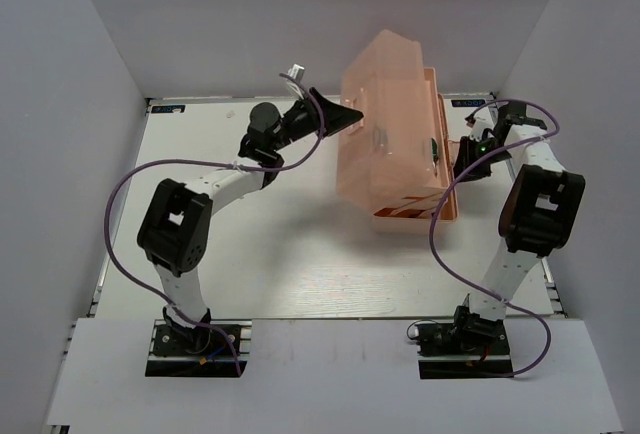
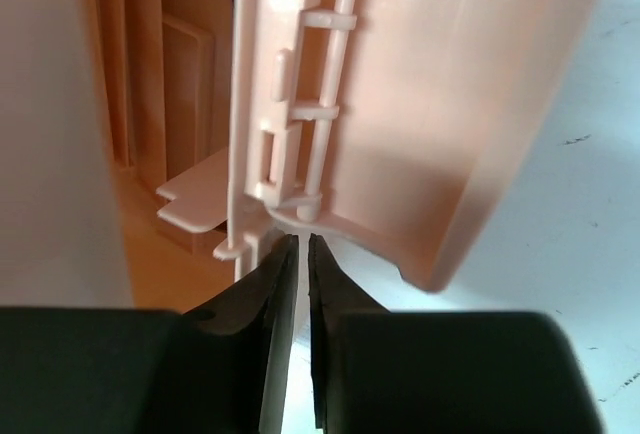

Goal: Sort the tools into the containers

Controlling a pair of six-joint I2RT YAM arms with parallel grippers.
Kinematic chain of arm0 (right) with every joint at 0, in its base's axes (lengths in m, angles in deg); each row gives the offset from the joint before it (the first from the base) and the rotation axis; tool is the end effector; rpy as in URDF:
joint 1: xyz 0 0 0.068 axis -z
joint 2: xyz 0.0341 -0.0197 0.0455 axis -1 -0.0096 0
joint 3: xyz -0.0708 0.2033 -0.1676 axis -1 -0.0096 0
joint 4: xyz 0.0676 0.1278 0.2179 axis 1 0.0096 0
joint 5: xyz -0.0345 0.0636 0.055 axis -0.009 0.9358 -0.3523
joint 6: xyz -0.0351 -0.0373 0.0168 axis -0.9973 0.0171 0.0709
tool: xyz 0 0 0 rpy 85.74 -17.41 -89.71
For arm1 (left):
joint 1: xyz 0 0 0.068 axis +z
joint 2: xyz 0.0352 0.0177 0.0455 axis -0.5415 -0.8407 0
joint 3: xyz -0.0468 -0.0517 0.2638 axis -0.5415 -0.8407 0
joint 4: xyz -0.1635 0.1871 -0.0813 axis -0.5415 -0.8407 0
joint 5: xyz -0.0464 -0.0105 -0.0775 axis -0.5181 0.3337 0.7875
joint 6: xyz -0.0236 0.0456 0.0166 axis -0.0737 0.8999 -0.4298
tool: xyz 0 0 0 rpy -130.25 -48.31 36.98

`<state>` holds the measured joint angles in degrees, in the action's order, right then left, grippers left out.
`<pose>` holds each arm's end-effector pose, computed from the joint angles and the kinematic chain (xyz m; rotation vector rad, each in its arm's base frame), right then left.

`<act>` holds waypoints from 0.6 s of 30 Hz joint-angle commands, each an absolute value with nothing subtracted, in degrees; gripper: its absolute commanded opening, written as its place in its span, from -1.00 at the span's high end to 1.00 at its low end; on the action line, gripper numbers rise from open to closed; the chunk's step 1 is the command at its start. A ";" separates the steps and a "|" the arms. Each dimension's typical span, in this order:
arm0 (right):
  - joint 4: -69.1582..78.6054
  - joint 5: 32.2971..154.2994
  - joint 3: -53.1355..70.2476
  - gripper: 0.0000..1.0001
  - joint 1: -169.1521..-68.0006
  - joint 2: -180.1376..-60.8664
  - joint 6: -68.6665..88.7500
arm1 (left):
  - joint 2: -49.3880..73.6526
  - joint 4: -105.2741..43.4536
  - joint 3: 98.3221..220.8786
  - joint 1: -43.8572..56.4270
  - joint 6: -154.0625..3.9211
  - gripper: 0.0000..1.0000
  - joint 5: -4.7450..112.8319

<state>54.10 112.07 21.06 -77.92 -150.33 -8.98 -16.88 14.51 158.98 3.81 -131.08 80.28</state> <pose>0.3900 -0.0634 0.2195 -0.1123 2.7053 0.5370 0.3612 -0.2232 0.3128 0.0734 1.6141 -1.7590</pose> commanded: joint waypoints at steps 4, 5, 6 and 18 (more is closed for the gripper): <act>52.21 116.77 19.76 0.65 -77.85 -145.16 -6.09 | -21.53 13.91 164.86 0.97 -131.95 0.11 88.75; 51.86 116.68 19.50 0.65 -77.85 -145.07 -6.00 | -21.53 13.92 164.86 0.97 -132.48 0.11 88.76; 51.85 116.25 19.49 0.62 -77.67 -145.07 -5.83 | -21.53 14.70 165.38 0.97 -132.49 0.11 89.37; 42.73 100.07 14.66 0.15 -77.67 -139.01 -4.42 | 0.42 -25.54 158.29 1.76 -99.44 0.01 66.72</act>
